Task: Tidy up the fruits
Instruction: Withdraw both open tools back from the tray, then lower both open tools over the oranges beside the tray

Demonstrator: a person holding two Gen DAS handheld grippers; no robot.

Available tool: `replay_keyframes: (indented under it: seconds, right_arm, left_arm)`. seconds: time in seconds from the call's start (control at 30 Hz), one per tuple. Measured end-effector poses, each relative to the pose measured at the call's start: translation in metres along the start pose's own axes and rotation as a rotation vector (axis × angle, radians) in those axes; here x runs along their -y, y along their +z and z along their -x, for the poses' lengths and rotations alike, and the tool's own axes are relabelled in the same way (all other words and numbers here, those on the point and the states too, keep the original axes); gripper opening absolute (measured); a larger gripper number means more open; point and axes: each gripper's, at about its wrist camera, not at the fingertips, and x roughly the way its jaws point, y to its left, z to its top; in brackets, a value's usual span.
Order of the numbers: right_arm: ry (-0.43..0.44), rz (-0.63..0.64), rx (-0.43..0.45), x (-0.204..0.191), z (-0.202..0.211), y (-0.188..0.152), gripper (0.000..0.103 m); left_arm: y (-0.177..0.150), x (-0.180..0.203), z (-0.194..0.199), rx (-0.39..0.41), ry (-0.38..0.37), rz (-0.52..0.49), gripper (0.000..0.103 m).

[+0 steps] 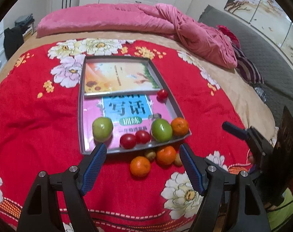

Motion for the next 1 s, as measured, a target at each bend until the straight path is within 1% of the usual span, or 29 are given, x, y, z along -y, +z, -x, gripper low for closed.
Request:
replay_keyframes:
  seconds: [0.13, 0.33, 0.67, 1.0]
  right_arm:
    - [-0.010, 0.019, -0.022, -0.004, -0.003, -0.004, 0.099]
    - [-0.011, 0.054, -0.051, -0.010, -0.008, -0.009, 0.099]
    - [-0.008, 0.097, -0.116, -0.018, -0.022, -0.020, 0.099]
    - [-0.012, 0.131, -0.148, -0.022, -0.033, -0.027, 0.099]
  left_arm:
    - [-0.006, -0.004, -0.003, -0.016, -0.005, 0.013, 0.079]
    - [-0.010, -0.004, -0.007, -0.043, 0.001, 0.005, 0.079]
    - [-0.022, -0.005, -0.024, -0.119, 0.008, -0.004, 0.079]
    - [-0.032, -0.008, -0.040, -0.179, 0.005, 0.004, 0.079]
